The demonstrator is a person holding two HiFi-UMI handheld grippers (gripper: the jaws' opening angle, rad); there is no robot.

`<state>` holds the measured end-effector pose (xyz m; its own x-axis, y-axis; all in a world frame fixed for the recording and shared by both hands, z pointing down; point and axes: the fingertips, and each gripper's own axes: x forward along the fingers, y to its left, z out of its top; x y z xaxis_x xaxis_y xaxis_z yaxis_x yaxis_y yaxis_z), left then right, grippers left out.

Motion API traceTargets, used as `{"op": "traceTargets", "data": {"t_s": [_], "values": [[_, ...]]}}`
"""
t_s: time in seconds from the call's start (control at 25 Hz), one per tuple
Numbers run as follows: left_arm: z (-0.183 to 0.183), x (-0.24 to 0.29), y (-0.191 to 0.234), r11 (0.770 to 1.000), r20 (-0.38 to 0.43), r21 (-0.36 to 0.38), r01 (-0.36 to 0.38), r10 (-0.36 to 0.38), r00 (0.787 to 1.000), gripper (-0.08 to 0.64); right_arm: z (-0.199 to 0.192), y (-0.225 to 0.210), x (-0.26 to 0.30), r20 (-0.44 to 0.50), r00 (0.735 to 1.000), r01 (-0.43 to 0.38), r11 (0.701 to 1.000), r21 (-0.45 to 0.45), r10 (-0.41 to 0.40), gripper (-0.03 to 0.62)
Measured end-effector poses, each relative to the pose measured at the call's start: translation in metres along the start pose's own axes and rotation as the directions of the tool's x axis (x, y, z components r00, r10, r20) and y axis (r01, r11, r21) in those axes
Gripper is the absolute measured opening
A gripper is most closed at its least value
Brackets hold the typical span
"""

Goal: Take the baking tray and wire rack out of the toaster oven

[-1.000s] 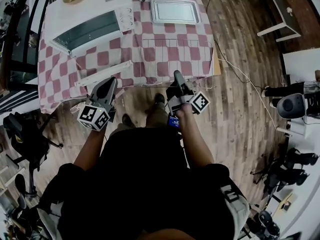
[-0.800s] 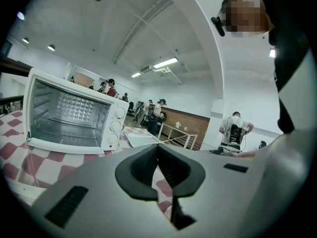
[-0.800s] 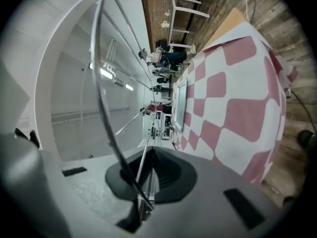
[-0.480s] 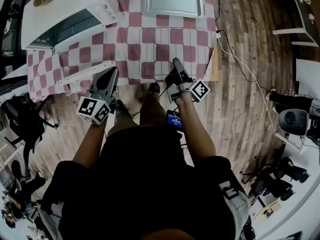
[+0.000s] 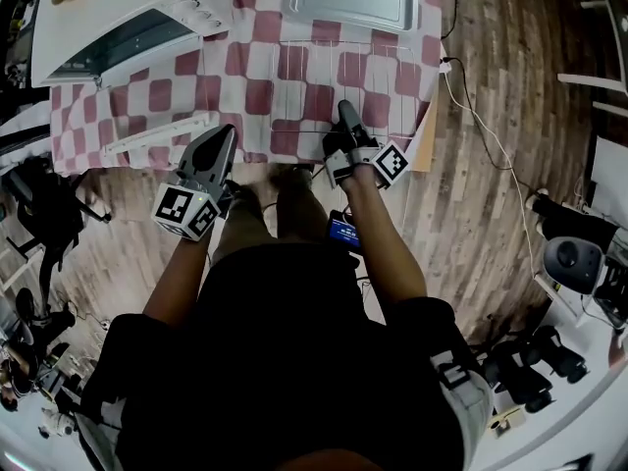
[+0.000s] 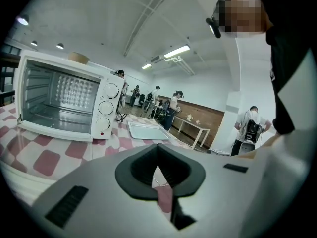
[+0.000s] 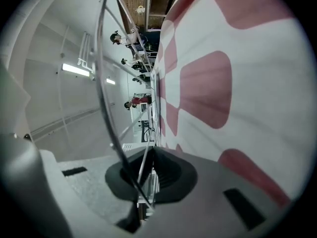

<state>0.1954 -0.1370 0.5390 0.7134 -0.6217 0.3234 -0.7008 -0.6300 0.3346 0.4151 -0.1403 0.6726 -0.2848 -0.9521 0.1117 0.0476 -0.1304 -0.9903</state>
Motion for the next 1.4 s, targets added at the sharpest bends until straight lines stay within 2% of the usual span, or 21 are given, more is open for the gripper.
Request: {"op": "traceTargets", "data": {"t_s": [0.48, 0.76, 0.84, 0.92, 1.04, 1.2, 1.4], "values": [[0.002, 0.004, 0.004, 0.999, -0.001, -0.022, -0.031, 0.031, 1.0, -0.009, 0.008, -0.011, 0.021, 0.0, 0.997, 0.071, 0.997, 0.023, -0.071, 0.005], [0.001, -0.002, 0.007, 0.998, 0.01, -0.046, -0.035, 0.035, 0.999, -0.009, 0.003, -0.014, 0.025, -0.008, 0.984, 0.179, 0.983, -0.051, -0.18, 0.006], [0.002, -0.002, 0.007, 0.998, 0.015, -0.055, -0.033, 0.034, 0.999, -0.009, 0.002, -0.016, 0.025, -0.018, 0.975, 0.219, 0.973, -0.071, -0.221, 0.029], [0.003, -0.003, 0.007, 0.998, 0.024, -0.062, -0.029, 0.03, 0.999, -0.009, 0.002, -0.019, 0.023, -0.018, 0.96, 0.276, 0.957, -0.085, -0.279, 0.082], [0.004, -0.004, 0.005, 0.997, 0.038, -0.069, -0.018, 0.02, 0.999, -0.009, 0.001, -0.021, 0.017, -0.016, 0.939, 0.343, 0.937, -0.07, -0.345, 0.137], [0.005, -0.008, 0.005, 0.996, 0.052, -0.084, -0.008, 0.012, 0.999, -0.009, -0.005, -0.023, 0.007, -0.015, 0.915, 0.401, 0.914, -0.055, -0.402, 0.16], [0.004, -0.016, 0.006, 0.996, 0.067, -0.094, 0.004, 0.002, 0.998, -0.009, -0.018, -0.027, -0.015, -0.008, 0.899, 0.437, 0.899, -0.022, -0.437, 0.16]]}}
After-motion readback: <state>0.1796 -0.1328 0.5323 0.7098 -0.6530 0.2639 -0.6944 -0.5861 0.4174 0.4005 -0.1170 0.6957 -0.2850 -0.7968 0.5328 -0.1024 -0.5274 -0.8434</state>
